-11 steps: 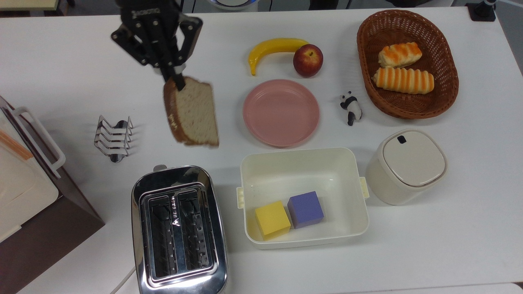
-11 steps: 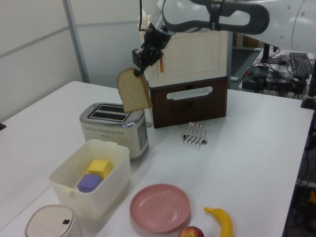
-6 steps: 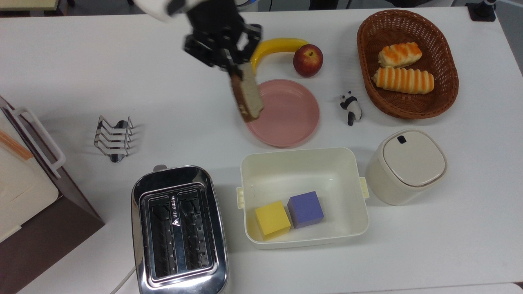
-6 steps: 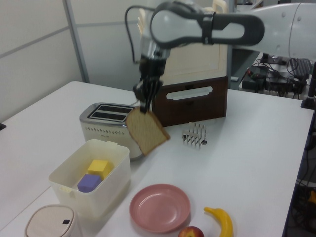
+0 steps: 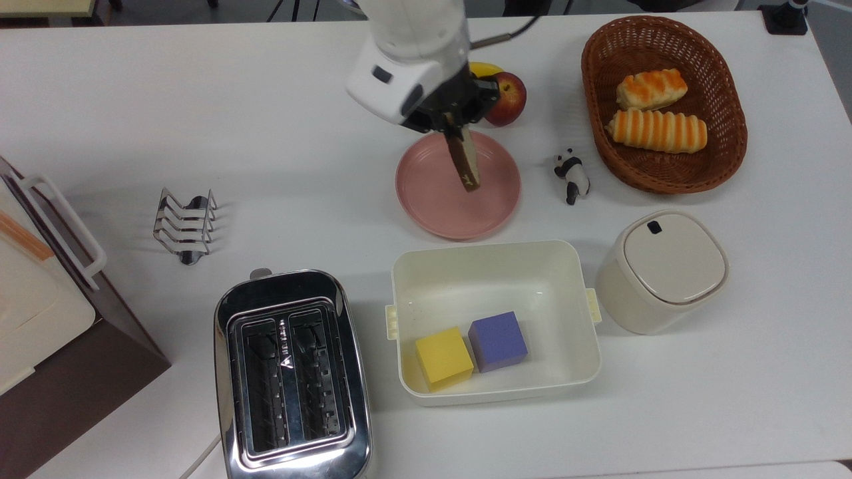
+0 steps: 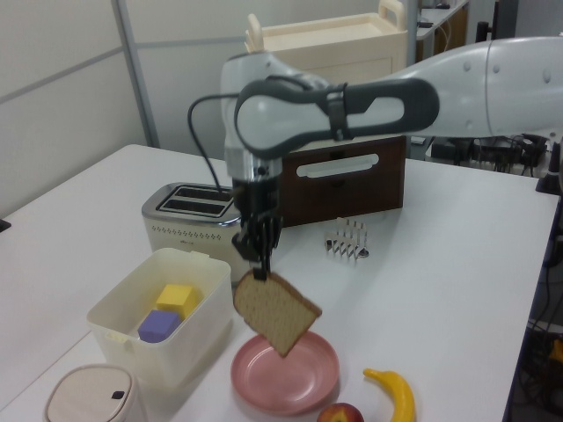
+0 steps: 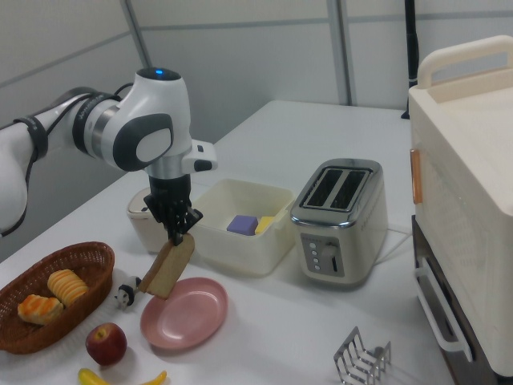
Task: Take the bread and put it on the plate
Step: 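Carry the held bread slice over to the pink plate, then lower the bread slice onto the pink plate and open the gripper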
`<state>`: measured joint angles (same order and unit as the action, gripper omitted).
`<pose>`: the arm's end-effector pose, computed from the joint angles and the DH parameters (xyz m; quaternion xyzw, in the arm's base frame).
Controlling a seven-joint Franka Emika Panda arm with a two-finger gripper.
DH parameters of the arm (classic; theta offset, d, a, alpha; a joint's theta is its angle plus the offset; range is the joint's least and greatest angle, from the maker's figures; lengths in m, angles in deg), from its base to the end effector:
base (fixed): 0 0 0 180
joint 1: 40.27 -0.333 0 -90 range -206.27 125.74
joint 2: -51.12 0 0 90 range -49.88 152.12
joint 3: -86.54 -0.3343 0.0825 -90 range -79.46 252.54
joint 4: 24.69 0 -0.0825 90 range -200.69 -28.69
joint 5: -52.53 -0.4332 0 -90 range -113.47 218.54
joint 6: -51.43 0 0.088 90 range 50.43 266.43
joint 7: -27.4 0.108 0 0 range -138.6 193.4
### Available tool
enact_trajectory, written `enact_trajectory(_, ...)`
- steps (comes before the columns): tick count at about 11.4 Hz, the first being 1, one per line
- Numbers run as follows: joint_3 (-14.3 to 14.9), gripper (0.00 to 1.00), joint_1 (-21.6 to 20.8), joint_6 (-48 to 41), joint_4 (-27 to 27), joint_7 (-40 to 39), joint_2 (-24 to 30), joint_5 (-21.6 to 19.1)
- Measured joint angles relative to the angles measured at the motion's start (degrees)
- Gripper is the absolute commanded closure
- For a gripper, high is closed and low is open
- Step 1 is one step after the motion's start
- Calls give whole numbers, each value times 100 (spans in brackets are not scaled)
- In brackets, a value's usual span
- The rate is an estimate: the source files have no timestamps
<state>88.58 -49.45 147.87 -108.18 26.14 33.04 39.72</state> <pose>0.6930 0.1118 0.5060 -0.9919 -0.0560 0.0497 0.1022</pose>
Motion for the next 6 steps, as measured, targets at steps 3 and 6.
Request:
enact_trajectory(3,-2,100,-210,-4,-15,0,-259,0)
enact_trajectory(6,-2,99,-362,-5,-19,0,-488,0)
